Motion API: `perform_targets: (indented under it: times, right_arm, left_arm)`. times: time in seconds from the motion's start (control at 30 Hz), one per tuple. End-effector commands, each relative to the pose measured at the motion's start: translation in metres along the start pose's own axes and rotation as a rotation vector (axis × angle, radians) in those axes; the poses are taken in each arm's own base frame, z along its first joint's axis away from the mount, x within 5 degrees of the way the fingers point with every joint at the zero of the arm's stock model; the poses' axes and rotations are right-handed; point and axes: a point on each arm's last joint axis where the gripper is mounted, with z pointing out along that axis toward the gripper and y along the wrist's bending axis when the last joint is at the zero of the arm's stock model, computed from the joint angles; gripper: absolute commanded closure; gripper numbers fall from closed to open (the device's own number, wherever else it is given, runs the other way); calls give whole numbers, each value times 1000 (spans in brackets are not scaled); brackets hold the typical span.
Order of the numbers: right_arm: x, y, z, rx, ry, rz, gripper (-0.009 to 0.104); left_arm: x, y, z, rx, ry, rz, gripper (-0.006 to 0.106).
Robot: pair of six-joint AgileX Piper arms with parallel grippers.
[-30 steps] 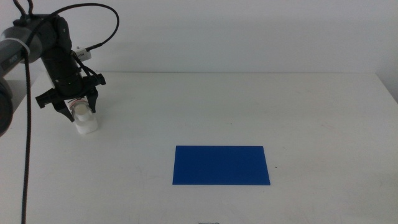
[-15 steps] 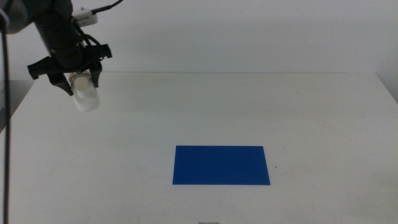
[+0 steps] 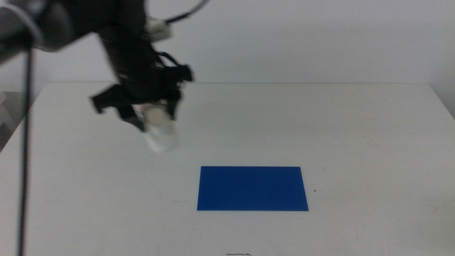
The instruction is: Use one arm to grab the shoe from the table and place it on the mat.
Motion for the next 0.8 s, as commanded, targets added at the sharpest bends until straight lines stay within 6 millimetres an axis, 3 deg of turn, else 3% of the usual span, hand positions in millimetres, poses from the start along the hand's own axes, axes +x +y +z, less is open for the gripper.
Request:
perform_targets:
  times: [0.0,0.23,0.37,0.53,0.77]
  right_arm:
    - [-14,-1,-3,8,-115,-14,1]
    - [-14,-1,-3,8,-115,-14,1]
    - [-14,-1,-3,8,-115,-14,1]
    - [-14,-1,-3,8,-115,-14,1]
    - [-14,-1,-3,8,-115,-14,1]
  left_arm:
    - [16,-14,-24,24,22,-7,102]
    - [52,-76,-8,61,57,45,102]
    - [67,-102,1,75,66,74,102]
    - [76,-118,10,89,86,77,102]
    - [78,-120,15,72,79,71,102]
